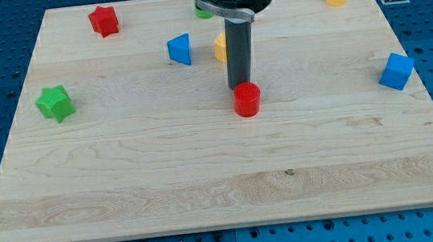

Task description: Push the red circle vertically to the bottom of the triangle

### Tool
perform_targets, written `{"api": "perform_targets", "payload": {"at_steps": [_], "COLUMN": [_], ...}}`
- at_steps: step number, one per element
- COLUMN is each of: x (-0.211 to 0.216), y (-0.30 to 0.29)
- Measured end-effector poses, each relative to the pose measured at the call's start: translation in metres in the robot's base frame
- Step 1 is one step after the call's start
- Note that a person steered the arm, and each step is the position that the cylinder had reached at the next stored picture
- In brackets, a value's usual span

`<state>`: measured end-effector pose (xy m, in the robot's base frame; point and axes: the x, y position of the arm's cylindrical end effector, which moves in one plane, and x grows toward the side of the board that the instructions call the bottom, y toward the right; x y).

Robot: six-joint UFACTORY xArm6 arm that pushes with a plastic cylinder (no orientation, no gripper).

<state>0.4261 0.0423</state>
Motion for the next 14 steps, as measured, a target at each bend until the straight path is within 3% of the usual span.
{"api": "perform_targets", "payload": {"at_steps": [7, 11, 14], "x": [0.033, 0.049, 0.071], "y": [0.018, 0.061, -0.027]}}
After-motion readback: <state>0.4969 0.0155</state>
